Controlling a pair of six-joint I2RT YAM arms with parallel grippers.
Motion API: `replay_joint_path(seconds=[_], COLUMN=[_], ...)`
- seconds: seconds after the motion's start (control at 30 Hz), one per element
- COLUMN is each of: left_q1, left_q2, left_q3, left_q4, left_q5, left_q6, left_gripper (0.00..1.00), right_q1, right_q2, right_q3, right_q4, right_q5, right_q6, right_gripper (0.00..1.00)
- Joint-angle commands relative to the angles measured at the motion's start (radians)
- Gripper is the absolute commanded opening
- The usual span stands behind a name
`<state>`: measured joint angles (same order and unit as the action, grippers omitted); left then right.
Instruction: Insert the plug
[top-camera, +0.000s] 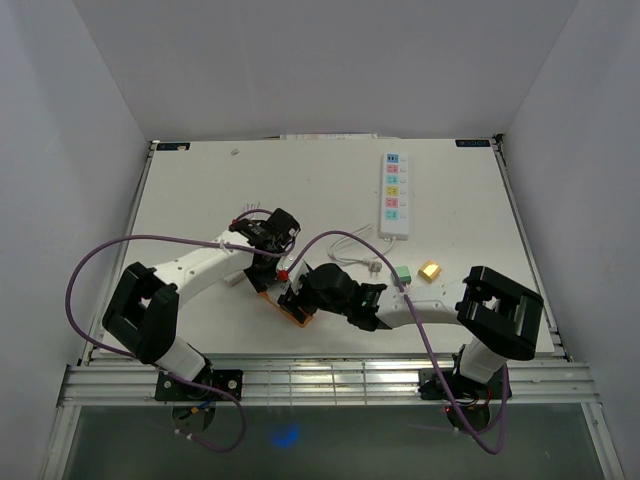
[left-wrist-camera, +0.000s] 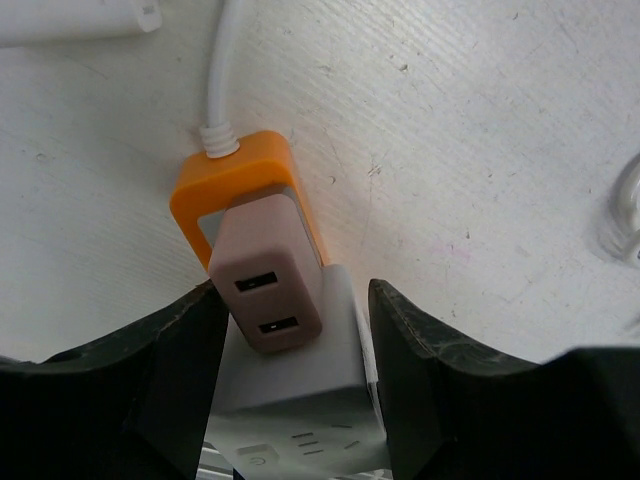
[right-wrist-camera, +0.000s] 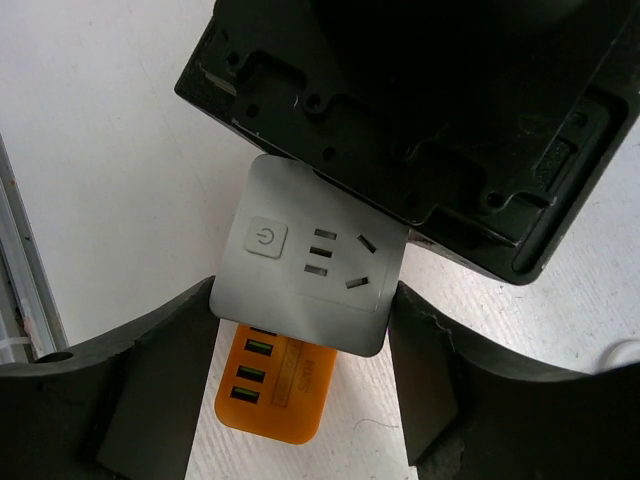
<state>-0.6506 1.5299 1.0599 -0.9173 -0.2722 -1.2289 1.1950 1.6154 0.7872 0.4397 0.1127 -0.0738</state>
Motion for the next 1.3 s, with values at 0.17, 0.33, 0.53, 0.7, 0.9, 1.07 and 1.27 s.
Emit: replay_joint_path(seconds=[0.17,0.33,0.53,0.7,0.9,1.07,1.27], left_q1=[-0.024,-0.024,-0.021,0.002,0.067,0.153,0.330], left_q2=[-0.010,-0.022,-0.025,-0.042,-0.082,-0.148,-0.185], left_q3=[0.037,0.087,0.158,0.178,0.219,0.242,0.256], left_q4=[0.001,-0.058,-0.135,-0.160,-0.196,-0.245,-0.270], left_q5=[0.027,-0.011,-0.051,-0.056,-0.062,-0.097,-0.110], left_q6=[0.051,0.042,0.045,0.072,0.137,0.172,0.259], left_gripper=[0.71,0.83,0.95,0.98,0.98,0.98,0.98], right_q1=[-0.006,-0.005,-0.006,-0.006,-0.005,-0.005,-0.009], right_q2=[0.017,0.017,0.026,0.032,0.063,0.107,0.222], right_q3=[-0.013,-0.014,-0.009,-0.006,0.021,0.067,0.239], right_q4=[0.027,0.025,0.027,0.025,0.002,-0.012,-0.084], right_q5=[-0.010,-0.010,-0.005,-0.002,0.039,0.133,0.245], right_q6=[-0.032,-0.032,-0.029,-0.024,-0.003,0.040,0.037], right_gripper=[0.50,0.50,0.50,0.51,0.50,0.50,0.48])
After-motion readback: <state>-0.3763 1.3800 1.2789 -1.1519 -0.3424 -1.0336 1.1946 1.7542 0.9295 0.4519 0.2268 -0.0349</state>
